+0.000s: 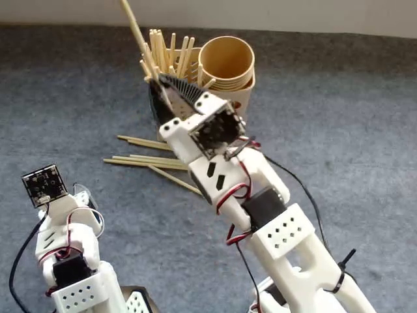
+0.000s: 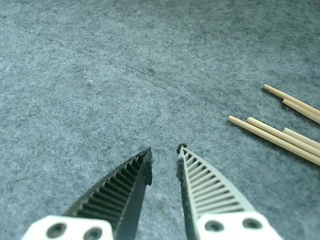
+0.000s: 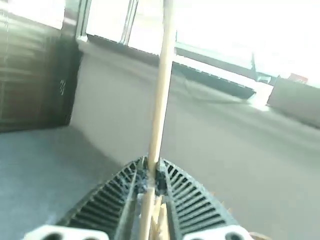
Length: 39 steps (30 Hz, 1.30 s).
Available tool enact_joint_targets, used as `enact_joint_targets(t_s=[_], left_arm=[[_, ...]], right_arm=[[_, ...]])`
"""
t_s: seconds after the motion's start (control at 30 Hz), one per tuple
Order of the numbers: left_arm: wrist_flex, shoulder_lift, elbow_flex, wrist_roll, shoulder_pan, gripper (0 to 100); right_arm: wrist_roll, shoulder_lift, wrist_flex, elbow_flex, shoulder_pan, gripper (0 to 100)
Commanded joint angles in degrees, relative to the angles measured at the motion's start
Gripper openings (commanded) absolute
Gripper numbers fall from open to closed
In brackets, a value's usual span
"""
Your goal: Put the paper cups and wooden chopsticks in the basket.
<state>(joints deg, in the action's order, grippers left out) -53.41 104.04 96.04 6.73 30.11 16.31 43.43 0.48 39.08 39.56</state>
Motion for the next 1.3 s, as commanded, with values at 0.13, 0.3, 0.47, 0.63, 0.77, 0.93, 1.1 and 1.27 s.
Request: enact_joint_targets(t_s=[0.13,0.3,0.47,0.63,0.77,0.93,1.1,1.27], left_arm=[[-0.09,-0.04,1.19,0.09,0.57,10],[-0.09,-0.04,1.19,0.09,0.57,10],[-0.09,-0.04,1.19,0.09,0.57,10],[-0.09,-0.04,1.19,0.09,0.57,10],[-0.09,-0.04,1.19,0.09,0.57,10],[-0.09,-0.04,1.19,0.09,0.57,10],[-0.09,-0.04,1.19,0.09,0.57,10],[-0.09,-0.04,1.19,0.09,0.57,10]], right_arm=[[-0.26,-9.19,-19.12,-1.89,-7.43,0.4],[-0.26,-19.12,-30.29,-1.89,-10.51,0.4],[-0.26,-25.54,-33.63,-1.89,-10.86,0.4],[-0.44,-28.62,-33.89,-1.71,-10.77,0.4],[-0.44,-29.41,-33.71,-1.45,-10.51,0.4],[-0.53,-28.62,-33.54,-1.27,-10.51,9.7],[-0.53,-25.36,-27.56,-1.36,-8.66,10.1],[-0.35,-19.47,-20.00,-1.19,-5.93,10.1]])
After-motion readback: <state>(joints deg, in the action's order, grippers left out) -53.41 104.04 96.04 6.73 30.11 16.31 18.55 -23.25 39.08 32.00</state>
